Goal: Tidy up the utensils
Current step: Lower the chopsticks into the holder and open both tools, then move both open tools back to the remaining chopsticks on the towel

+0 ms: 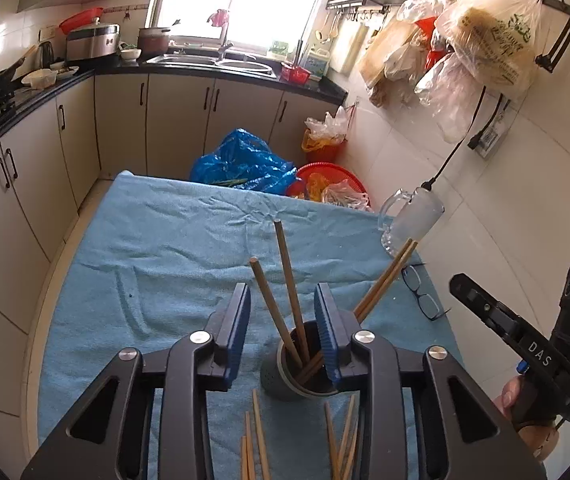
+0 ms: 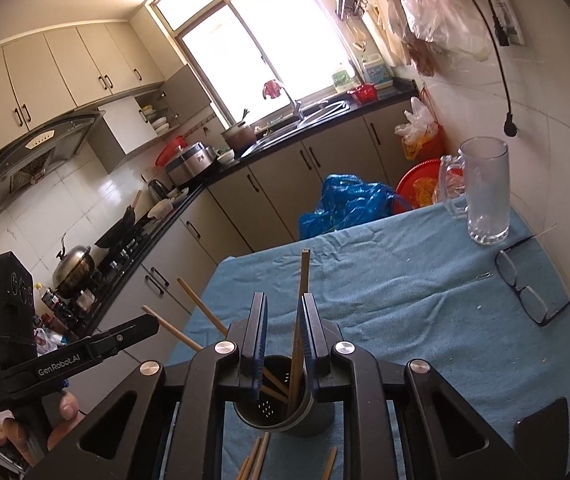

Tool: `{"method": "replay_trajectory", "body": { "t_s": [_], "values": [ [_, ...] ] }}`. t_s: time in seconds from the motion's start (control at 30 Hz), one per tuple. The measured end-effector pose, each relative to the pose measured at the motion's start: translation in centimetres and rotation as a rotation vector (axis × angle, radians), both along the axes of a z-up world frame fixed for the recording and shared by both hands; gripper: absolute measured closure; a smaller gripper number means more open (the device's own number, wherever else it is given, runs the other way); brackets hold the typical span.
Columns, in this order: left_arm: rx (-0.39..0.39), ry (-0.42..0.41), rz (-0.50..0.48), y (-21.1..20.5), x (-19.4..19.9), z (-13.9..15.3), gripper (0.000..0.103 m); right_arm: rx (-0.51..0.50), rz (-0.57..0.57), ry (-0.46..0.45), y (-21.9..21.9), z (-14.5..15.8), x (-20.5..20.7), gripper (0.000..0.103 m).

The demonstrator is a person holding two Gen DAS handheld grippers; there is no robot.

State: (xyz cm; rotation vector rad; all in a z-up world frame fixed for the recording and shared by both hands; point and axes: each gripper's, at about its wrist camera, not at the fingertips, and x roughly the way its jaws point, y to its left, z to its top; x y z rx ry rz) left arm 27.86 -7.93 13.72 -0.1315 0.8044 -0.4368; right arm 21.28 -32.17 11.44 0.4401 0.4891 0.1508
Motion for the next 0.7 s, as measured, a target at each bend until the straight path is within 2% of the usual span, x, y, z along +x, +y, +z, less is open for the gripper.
{"method": "replay_trajectory", "body": {
  "t_s": [0.17,0.37,0.53,0.7],
  "values": [
    [-0.022,-0.03,0.017,1.4,-1.7,1.0,0.065,-0.005,-0.039,-0.023,-0.6,0.6,-2.2,0.073],
    [-0.045,-0.047,0.046,3.9,-4.5,0.8,0.059,-0.01,-0.065,-0.015,-1.0,-0.4,-5.3,0.066],
    [-0.03,-0.036,0.075,5.8,-6.6,-1.4,0.056,0.001,-0.08,0.03,-1.2,-3.2,-7.2,0.065],
    [0.048,-0.009,0.078,6.6,-9.2,-5.8,0.055,0.005,-0.086,0.111,-1.0,-7.3,-8.5,0.065]
  ]
}}
